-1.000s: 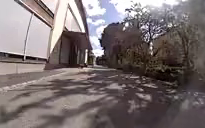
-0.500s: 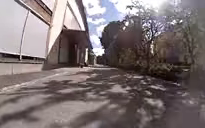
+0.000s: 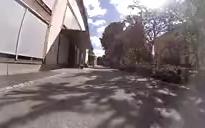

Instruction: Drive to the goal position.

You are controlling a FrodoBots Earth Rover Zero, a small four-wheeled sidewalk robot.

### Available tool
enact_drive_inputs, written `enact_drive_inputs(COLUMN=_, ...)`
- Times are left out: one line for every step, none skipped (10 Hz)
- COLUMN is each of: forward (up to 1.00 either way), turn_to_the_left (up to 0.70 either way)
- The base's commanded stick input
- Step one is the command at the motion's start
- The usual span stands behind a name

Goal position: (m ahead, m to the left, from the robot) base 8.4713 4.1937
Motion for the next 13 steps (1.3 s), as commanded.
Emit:
enact_drive_inputs(forward=0.85, turn_to_the_left=0.00)
enact_drive_inputs(forward=0.85, turn_to_the_left=0.00)
enact_drive_inputs(forward=0.85, turn_to_the_left=0.00)
enact_drive_inputs(forward=0.85, turn_to_the_left=0.00)
enact_drive_inputs(forward=0.85, turn_to_the_left=0.00)
enact_drive_inputs(forward=0.85, turn_to_the_left=0.00)
enact_drive_inputs(forward=0.85, turn_to_the_left=0.00)
enact_drive_inputs(forward=0.85, turn_to_the_left=0.00)
enact_drive_inputs(forward=0.85, turn_to_the_left=0.00)
enact_drive_inputs(forward=0.85, turn_to_the_left=0.00)
enact_drive_inputs(forward=0.85, turn_to_the_left=0.00)
enact_drive_inputs(forward=0.85, turn_to_the_left=0.00)
enact_drive_inputs(forward=0.85, turn_to_the_left=0.00)
